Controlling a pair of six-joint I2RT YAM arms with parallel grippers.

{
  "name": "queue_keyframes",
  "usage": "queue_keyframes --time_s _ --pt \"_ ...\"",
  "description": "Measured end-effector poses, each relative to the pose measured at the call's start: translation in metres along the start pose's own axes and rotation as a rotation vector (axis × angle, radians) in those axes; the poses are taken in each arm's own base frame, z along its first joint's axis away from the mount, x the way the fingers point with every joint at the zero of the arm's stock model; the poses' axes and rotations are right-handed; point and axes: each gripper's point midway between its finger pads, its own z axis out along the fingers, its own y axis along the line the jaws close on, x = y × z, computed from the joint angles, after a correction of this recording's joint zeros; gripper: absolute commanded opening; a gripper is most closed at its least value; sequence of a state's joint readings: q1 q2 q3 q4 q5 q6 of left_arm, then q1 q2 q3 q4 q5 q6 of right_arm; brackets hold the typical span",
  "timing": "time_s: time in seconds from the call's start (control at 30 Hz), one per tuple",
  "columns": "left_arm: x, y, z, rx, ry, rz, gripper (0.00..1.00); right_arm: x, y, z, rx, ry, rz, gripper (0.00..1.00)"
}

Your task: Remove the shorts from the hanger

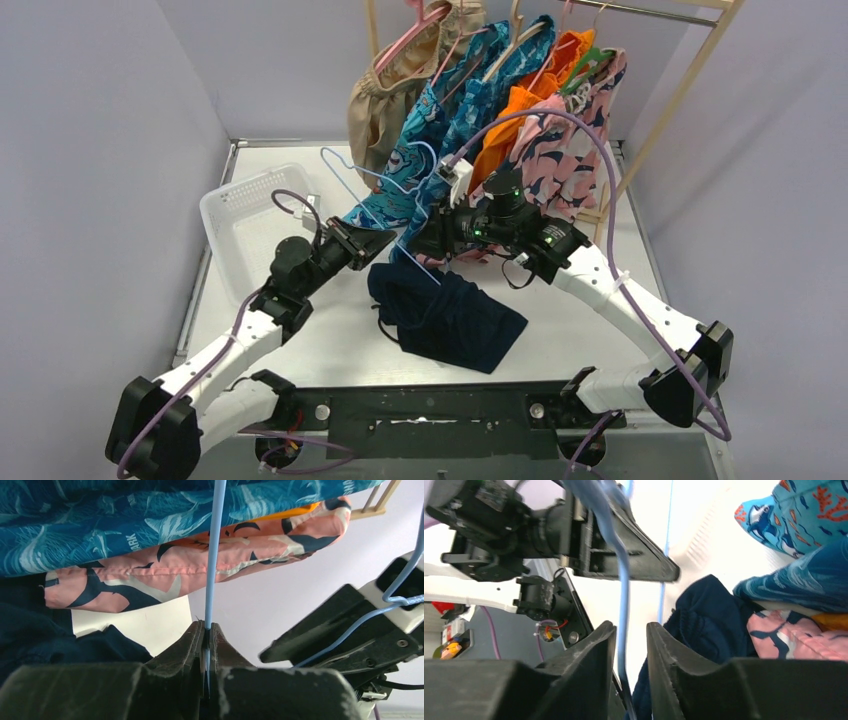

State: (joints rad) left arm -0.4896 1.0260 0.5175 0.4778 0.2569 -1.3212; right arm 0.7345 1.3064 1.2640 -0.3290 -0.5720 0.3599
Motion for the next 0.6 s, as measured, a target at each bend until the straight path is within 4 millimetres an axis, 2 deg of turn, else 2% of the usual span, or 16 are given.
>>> queue_keyframes --time_s 0.07,0.13,0.2,0.3,0.4,0.47,0.53,0.57,0.6 --pt "-0.007 -0.003 -0.005 -0.001 -0.034 0.003 0.00 0.004 -0.004 -0.001 0.024 0.015 0.019 0.63" --pt "-0.015 -0.007 -0.009 0.001 -0.070 0.002 0.00 0.009 -0.010 -0.002 0.062 0.032 0.048 0.74" --pt "-0.027 -0.008 -0.012 0.003 -0.112 -0.006 0.00 0.016 -0.016 -0.005 0.106 0.045 0.072 0.79" --pt "-0.045 -0.004 -0.016 -0.008 -0.171 -0.031 0.00 0.031 -0.024 -0.014 0.157 0.060 0.099 0.78" --pt "-0.057 0.003 -0.019 -0.031 -0.207 -0.054 0.00 0.051 -0.029 -0.026 0.204 0.088 0.125 0.63" --pt "-0.063 0.008 -0.022 -0.048 -0.227 -0.060 0.00 0.065 -0.036 -0.036 0.255 0.112 0.140 0.47" --pt "-0.069 0.011 -0.025 -0.061 -0.245 -0.062 0.00 0.078 -0.045 -0.044 0.315 0.136 0.155 0.27" --pt "-0.072 0.012 -0.026 -0.066 -0.253 -0.062 0.00 0.083 -0.050 -0.047 0.343 0.143 0.160 0.20" --pt "-0.072 0.012 -0.027 -0.070 -0.256 -0.062 0.00 0.088 -0.054 -0.050 0.367 0.152 0.164 0.18"
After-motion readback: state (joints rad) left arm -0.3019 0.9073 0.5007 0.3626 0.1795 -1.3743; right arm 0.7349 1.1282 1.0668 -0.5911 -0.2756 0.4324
